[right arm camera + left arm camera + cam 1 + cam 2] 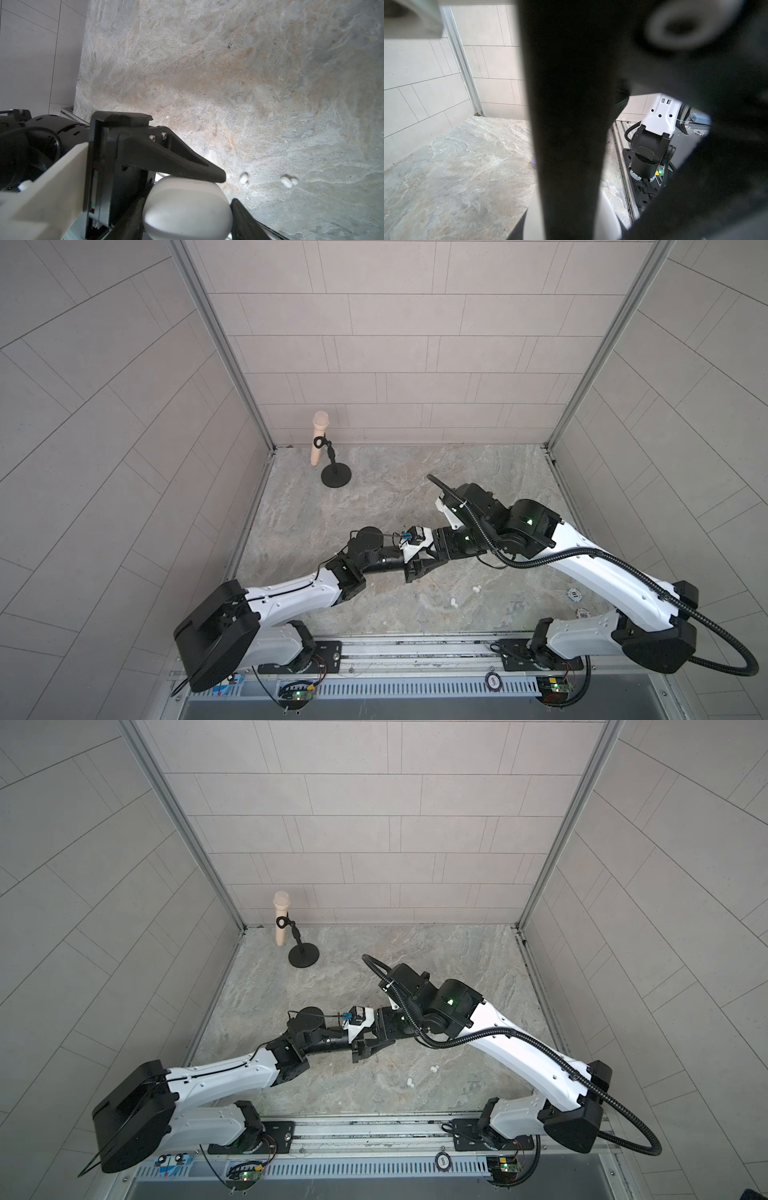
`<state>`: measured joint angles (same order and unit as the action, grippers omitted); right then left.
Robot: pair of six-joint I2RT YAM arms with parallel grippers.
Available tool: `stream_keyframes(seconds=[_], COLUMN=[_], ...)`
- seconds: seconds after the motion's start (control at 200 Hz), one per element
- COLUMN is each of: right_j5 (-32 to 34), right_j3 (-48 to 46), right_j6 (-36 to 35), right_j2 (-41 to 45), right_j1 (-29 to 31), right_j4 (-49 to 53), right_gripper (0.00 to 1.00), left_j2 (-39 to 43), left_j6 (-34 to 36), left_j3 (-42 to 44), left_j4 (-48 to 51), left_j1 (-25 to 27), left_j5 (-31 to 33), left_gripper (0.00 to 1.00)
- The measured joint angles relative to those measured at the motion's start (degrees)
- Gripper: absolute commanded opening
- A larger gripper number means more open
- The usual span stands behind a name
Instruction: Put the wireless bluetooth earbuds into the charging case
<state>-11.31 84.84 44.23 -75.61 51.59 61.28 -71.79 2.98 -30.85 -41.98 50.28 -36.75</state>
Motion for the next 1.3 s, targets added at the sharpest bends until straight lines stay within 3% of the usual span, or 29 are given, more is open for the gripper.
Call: stream_keyframes(seconds=[0.18, 0.305, 1.302], right_j5=[0.1, 0.1, -0.3], right_j3=[-0.2, -0.2, -0.2], right_j6=[0.3, 0.6, 1.1], right_j2=[0.1, 0.1, 0.1], right_j1=[0.0, 0.0, 0.0], right_j4=[-0.3, -0.4, -0.6], right_gripper=[0.40, 0.39, 0.35], left_j2=[0.0, 0.0, 0.0], left_j6=[-0.3, -0.4, -0.6], left_j3=[0.0, 0.0, 0.0], left_j4=[0.0, 0.2, 0.2], left_j1=[0.0, 0.0, 0.0], left_j5=[0.1, 0.1, -0.1], left_gripper=[0.34, 0.40, 0.49])
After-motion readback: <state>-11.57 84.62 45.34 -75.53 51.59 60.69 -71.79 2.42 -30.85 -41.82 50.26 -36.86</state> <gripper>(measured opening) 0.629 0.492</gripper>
